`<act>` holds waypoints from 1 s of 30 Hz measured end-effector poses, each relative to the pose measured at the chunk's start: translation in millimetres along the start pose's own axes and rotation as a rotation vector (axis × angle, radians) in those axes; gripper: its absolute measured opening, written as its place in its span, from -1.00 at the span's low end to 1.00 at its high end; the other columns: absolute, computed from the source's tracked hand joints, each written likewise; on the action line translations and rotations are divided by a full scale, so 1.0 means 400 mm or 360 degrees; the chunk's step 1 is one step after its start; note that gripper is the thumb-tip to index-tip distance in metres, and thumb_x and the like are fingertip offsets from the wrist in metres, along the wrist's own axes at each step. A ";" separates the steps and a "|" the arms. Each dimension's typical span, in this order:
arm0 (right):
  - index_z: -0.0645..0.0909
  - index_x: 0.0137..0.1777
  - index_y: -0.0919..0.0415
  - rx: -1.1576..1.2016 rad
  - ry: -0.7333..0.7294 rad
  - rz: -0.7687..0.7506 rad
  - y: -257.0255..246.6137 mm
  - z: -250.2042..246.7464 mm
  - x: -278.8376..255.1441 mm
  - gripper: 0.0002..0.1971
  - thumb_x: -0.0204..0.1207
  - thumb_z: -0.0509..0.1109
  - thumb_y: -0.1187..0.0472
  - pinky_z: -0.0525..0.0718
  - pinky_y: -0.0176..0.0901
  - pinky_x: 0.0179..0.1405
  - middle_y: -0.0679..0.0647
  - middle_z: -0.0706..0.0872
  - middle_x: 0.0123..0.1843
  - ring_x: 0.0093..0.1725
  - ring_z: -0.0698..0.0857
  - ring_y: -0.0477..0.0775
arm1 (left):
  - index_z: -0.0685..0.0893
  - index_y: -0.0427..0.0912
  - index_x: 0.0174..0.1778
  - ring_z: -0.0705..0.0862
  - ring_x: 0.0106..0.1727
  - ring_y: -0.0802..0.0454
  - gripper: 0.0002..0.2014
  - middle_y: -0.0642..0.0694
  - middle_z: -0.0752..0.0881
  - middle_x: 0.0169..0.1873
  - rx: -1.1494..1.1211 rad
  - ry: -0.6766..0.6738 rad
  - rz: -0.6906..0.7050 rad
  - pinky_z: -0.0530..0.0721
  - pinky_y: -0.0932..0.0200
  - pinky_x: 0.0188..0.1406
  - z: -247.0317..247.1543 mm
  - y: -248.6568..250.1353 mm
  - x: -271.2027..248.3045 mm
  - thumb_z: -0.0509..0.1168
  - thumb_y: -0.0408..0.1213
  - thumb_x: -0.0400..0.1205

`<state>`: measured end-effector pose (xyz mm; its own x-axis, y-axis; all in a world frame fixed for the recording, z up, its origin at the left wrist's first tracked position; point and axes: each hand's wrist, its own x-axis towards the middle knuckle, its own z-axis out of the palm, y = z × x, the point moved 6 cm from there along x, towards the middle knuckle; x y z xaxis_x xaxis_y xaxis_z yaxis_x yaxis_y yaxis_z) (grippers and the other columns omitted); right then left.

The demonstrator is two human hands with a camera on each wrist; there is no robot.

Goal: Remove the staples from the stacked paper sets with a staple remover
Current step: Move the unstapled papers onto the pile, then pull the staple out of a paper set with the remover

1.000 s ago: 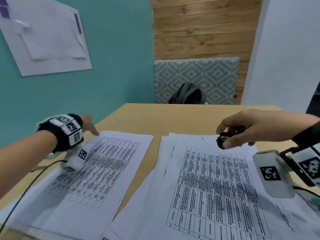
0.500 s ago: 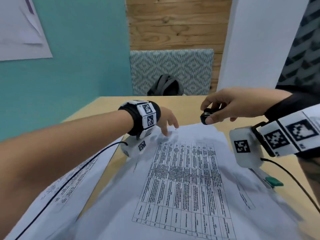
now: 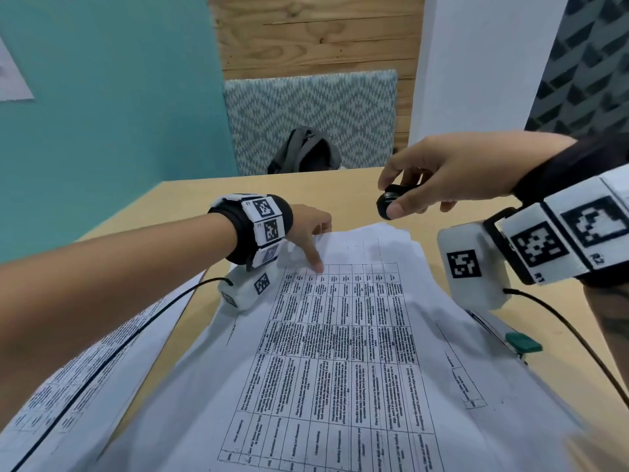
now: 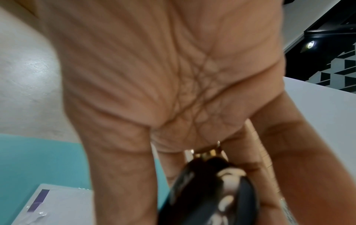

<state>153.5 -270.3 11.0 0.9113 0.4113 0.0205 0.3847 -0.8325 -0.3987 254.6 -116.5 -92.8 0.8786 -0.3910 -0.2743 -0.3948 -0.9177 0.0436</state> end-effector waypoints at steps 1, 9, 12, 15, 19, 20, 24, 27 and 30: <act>0.59 0.18 0.01 -0.0007 0.0001 0.0004 0.001 0.000 0.000 -0.65 0.41 0.46 -0.03 0.65 -0.26 -0.26 0.05 0.70 -0.22 -0.34 0.60 -0.07 | 0.37 0.00 -0.25 0.42 -0.24 0.09 -0.59 0.10 0.45 -0.28 -0.0057 0.0066 0.0018 0.35 0.24 -0.35 -0.012 0.001 -0.003 0.51 0.03 0.38; 0.58 0.18 -0.02 -0.0050 -0.0045 0.0044 0.012 0.010 0.008 -0.63 0.40 0.46 -0.07 0.70 -0.12 -0.12 0.08 0.73 -0.16 -0.17 0.68 0.08 | 0.57 -0.06 -0.48 0.45 -0.61 0.34 -0.73 0.07 0.53 -0.54 -0.0475 0.0381 0.0200 0.38 0.46 -0.56 -0.076 -0.002 -0.053 0.52 -0.19 0.43; 0.58 0.19 -0.04 -0.0096 -0.0060 0.0062 0.014 0.012 0.011 -0.62 0.40 0.46 -0.09 0.70 -0.08 -0.09 0.07 0.74 -0.15 -0.17 0.68 0.09 | 0.62 -0.11 -0.42 0.49 -0.57 0.33 -0.79 0.07 0.56 -0.52 -0.0478 0.0396 0.0237 0.39 0.50 -0.54 -0.093 -0.001 -0.078 0.51 -0.22 0.45; 0.55 0.22 -0.04 -0.0162 -0.0070 0.0070 0.013 0.019 0.011 -0.61 0.42 0.46 -0.09 0.67 -0.11 -0.13 0.07 0.74 -0.05 -0.24 0.64 0.04 | 0.70 -0.16 -0.15 0.56 -0.40 0.32 -0.91 0.12 0.64 -0.36 -0.0416 0.0309 0.0246 0.47 0.52 -0.38 -0.103 0.003 -0.103 0.42 -0.23 0.54; 0.47 0.29 -0.01 -0.0226 -0.0022 0.0085 0.005 0.029 0.019 -0.48 0.37 0.51 -0.08 0.66 -0.02 -0.08 0.00 0.68 0.03 -0.24 0.62 0.05 | 0.61 -0.05 -0.24 0.52 -0.32 0.17 -0.89 0.07 0.60 -0.34 -0.0240 0.0382 0.0172 0.45 0.27 -0.32 -0.176 -0.010 -0.148 0.37 -0.20 0.58; 0.50 0.25 0.01 -0.0251 0.0005 0.0080 0.001 0.028 0.021 -0.49 0.34 0.52 -0.09 0.66 -0.01 -0.08 -0.03 0.67 0.02 -0.25 0.62 0.04 | 0.60 -0.07 -0.27 0.50 -0.35 0.18 -0.87 0.06 0.59 -0.36 -0.0186 0.0431 0.0135 0.43 0.27 -0.35 -0.205 -0.014 -0.166 0.37 -0.20 0.58; 0.59 0.15 0.06 -0.0212 0.0158 -0.0003 -0.011 -0.002 0.021 -0.56 0.31 0.55 -0.05 0.68 0.05 -0.08 -0.07 0.55 0.05 -0.24 0.66 0.10 | 0.46 -0.01 -0.47 0.42 -0.44 0.16 -0.69 0.06 0.49 -0.47 -0.0071 0.0717 0.0074 0.33 0.28 -0.45 -0.336 -0.018 -0.265 0.36 -0.20 0.58; 0.63 0.14 0.11 0.0183 0.0339 -0.0126 -0.019 -0.054 0.026 -0.52 0.21 0.56 -0.01 0.73 -0.11 -0.26 -0.01 0.45 0.26 -0.20 0.69 0.13 | 0.42 -0.04 -0.48 0.39 -0.44 0.13 -0.66 0.07 0.46 -0.48 -0.0110 0.1019 0.0116 0.33 0.41 -0.48 -0.438 -0.007 -0.352 0.34 -0.22 0.59; 0.64 0.12 0.14 0.0609 0.0542 -0.0306 -0.049 -0.121 0.025 -0.44 0.07 0.54 -0.01 0.65 -0.40 -0.44 0.05 0.45 0.33 -0.20 0.69 0.00 | 0.53 -0.07 -0.32 0.45 -0.29 0.13 -0.81 0.08 0.50 -0.34 -0.0103 0.1465 0.0181 0.47 0.45 -0.20 -0.529 0.018 -0.445 0.34 -0.22 0.60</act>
<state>162.3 -267.9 63.3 0.8503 0.3464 0.3962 0.5260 -0.5333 -0.6625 152.3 -68.5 159.8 0.7136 -0.3549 0.6040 -0.5001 -0.8619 0.0844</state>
